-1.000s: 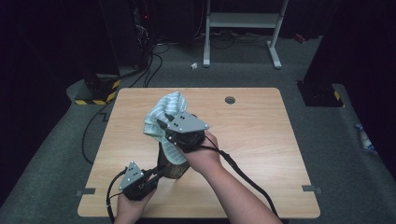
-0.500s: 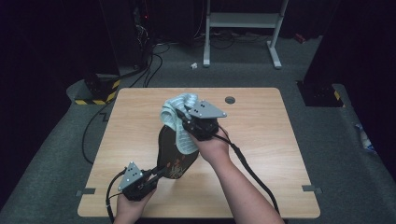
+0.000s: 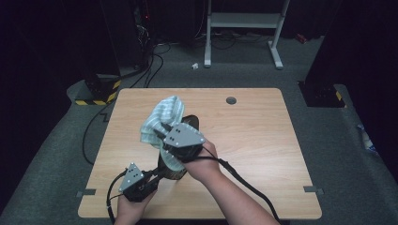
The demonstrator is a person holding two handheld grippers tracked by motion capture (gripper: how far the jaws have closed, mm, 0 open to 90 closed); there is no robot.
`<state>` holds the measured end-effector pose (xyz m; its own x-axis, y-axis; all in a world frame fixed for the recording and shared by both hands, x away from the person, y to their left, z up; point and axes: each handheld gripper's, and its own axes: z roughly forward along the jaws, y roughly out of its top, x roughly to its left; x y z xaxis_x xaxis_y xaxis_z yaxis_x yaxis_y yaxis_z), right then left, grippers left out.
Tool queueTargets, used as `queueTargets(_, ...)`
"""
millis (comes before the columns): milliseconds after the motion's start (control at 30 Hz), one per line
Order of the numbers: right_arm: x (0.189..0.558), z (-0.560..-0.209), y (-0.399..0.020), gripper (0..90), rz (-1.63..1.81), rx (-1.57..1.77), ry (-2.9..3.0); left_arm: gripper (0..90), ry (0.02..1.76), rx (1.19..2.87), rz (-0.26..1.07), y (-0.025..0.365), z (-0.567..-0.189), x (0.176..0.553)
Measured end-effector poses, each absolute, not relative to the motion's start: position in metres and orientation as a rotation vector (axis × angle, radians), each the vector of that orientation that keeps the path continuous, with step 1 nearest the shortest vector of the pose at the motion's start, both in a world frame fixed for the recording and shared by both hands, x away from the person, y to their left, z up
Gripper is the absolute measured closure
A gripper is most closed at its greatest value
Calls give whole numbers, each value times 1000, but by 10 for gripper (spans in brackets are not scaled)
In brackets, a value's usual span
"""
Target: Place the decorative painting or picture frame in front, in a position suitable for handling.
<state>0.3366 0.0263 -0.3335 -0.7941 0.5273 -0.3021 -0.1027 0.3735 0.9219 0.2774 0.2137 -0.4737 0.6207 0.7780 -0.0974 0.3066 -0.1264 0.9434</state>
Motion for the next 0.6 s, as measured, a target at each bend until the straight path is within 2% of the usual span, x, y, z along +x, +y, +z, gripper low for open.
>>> queueTargets(333,311,-370,41,745,1354,240,2119,776,891,1706,518,214,-474,277)
queueTargets(600,323,-351,34,744,1394,269,2056,777,886,1701,521,213,-474,277)
